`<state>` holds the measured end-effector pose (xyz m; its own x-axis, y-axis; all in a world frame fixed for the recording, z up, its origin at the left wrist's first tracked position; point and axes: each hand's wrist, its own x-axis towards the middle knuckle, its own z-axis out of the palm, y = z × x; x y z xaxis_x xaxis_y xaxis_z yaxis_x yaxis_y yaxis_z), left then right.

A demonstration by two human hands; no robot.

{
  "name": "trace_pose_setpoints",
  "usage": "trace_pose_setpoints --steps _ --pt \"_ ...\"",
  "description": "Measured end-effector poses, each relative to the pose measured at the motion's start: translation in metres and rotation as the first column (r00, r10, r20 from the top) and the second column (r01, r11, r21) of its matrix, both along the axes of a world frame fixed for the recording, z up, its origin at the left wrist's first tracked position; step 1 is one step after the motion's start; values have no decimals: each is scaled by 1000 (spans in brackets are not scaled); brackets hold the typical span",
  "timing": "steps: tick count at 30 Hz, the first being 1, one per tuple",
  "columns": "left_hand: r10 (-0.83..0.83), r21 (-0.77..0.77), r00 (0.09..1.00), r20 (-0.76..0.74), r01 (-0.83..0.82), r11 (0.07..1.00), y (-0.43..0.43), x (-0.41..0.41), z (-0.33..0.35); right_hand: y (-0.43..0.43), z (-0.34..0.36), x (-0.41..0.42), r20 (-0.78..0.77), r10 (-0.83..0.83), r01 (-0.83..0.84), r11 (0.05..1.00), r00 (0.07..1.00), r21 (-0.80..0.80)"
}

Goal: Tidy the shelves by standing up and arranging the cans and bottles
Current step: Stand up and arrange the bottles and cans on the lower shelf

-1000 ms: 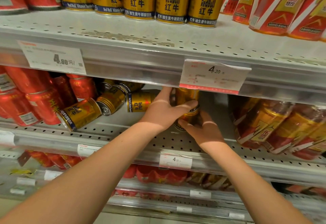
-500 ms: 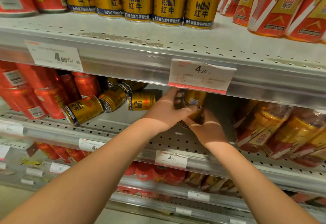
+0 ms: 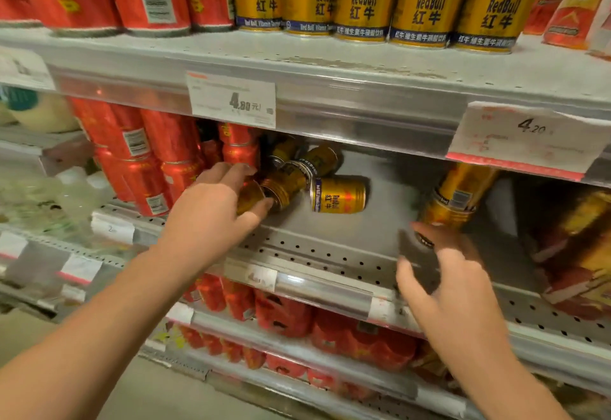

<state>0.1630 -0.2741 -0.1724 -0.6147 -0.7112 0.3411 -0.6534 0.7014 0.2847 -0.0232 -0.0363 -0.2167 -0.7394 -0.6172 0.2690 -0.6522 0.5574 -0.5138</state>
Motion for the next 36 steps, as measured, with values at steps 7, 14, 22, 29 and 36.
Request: trace_pose_setpoints --steps 7,14,22,29,36 --pt "-98 -183 953 287 155 971 -38 9 -19 -119 5 7 17 126 -127 991 992 53" --pt "-105 -263 922 372 213 941 -56 17 -30 -155 -4 -22 -67 189 -159 936 980 315" --pt "-142 -102 978 151 159 982 -60 25 -39 -145 -10 -19 289 142 -148 989 947 -1" --pt "-138 166 970 -202 173 971 -44 34 -23 -161 -8 -35 476 -62 -1 991 877 131" --pt "-91 398 883 -460 297 868 -27 15 -26 -151 -11 -19 480 118 -142 990 869 13"
